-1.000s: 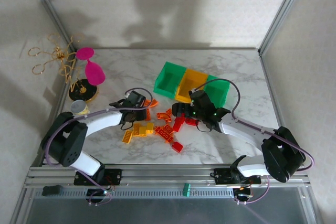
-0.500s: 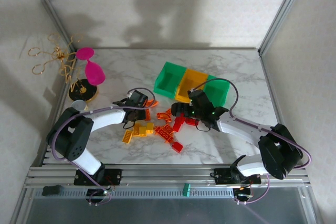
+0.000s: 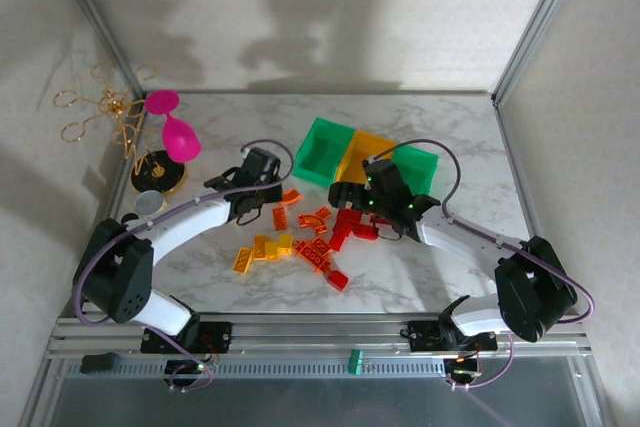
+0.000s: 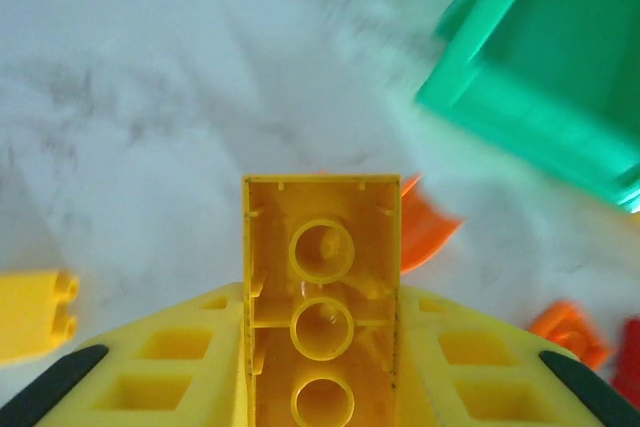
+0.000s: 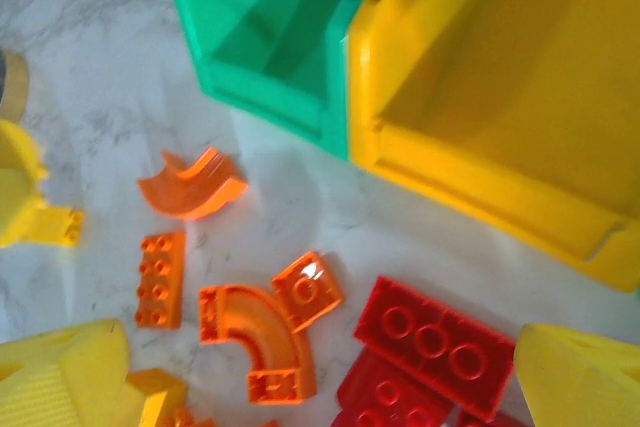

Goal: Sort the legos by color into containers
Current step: Pick up the lego from the center of the table, then place the lego in the container.

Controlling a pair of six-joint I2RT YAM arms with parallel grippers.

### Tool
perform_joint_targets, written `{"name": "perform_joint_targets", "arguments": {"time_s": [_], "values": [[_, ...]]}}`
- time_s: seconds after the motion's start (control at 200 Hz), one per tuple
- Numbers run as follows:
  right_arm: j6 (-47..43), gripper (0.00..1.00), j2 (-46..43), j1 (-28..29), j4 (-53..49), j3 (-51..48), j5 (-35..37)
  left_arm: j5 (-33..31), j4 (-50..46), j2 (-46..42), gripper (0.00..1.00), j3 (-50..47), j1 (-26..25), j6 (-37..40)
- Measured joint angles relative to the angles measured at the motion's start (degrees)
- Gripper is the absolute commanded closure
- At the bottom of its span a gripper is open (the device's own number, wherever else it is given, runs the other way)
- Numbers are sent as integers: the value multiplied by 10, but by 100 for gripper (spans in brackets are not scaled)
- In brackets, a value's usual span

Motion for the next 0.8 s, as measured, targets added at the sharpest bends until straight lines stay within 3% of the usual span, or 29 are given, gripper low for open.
{"name": "perform_joint_targets", "arguments": {"time_s": [0.36, 0.606, 0.801], "values": [[-10, 1, -41, -99, -1, 0, 4, 4, 32, 159, 76, 192, -31, 10], [-13, 1, -42, -121, 1, 0, 2, -10, 33, 300, 71, 334, -47, 35], [-13, 1, -43, -124, 1, 0, 0, -24, 17, 380, 51, 413, -48, 66]]}}
